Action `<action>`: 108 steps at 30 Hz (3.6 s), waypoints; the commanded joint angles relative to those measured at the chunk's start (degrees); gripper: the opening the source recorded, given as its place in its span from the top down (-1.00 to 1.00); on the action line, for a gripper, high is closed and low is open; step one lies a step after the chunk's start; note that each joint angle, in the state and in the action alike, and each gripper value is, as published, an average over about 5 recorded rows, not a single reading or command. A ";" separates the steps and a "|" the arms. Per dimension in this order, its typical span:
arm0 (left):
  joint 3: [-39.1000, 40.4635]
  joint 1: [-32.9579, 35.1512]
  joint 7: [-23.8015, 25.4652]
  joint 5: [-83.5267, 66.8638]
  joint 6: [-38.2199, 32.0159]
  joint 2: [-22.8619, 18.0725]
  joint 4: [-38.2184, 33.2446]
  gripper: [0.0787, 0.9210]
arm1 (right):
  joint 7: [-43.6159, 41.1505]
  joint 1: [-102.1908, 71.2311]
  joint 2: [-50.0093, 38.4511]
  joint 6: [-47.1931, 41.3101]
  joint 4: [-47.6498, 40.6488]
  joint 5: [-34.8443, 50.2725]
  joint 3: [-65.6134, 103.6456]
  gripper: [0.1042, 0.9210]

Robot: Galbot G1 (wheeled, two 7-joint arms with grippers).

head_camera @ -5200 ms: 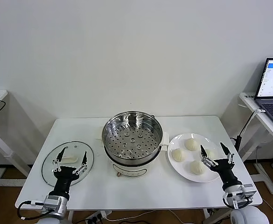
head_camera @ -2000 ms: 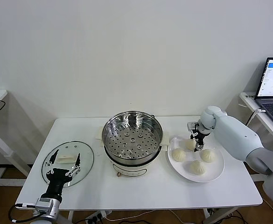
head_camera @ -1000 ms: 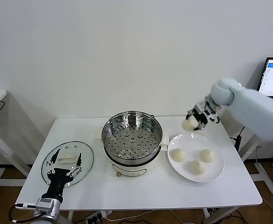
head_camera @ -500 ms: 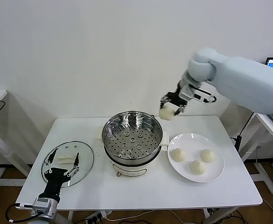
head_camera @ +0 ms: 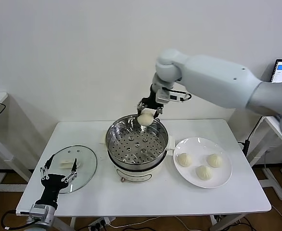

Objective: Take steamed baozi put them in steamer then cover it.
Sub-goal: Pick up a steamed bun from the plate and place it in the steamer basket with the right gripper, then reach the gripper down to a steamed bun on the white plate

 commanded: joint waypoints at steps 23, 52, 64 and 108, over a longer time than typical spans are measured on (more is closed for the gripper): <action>-1.18 -0.06 0.31 -0.79 -0.13 -0.08 0.58 -0.77 | 3.32 -12.45 7.85 2.98 -15.70 -10.72 6.31 -0.39; -0.40 0.67 0.10 -0.58 0.00 -0.49 -0.68 -0.77 | -3.85 2.52 -6.13 -8.05 2.54 10.68 -1.85 -0.76; 1.80 1.51 -0.37 0.35 0.11 -0.42 -2.54 -0.77 | -7.20 7.70 -31.87 -45.76 20.69 29.06 -10.16 -0.76; 2.43 0.64 -0.31 0.90 -0.24 -0.88 -0.14 -0.77 | -2.40 -26.27 -22.76 -56.11 1.97 19.67 7.40 -0.76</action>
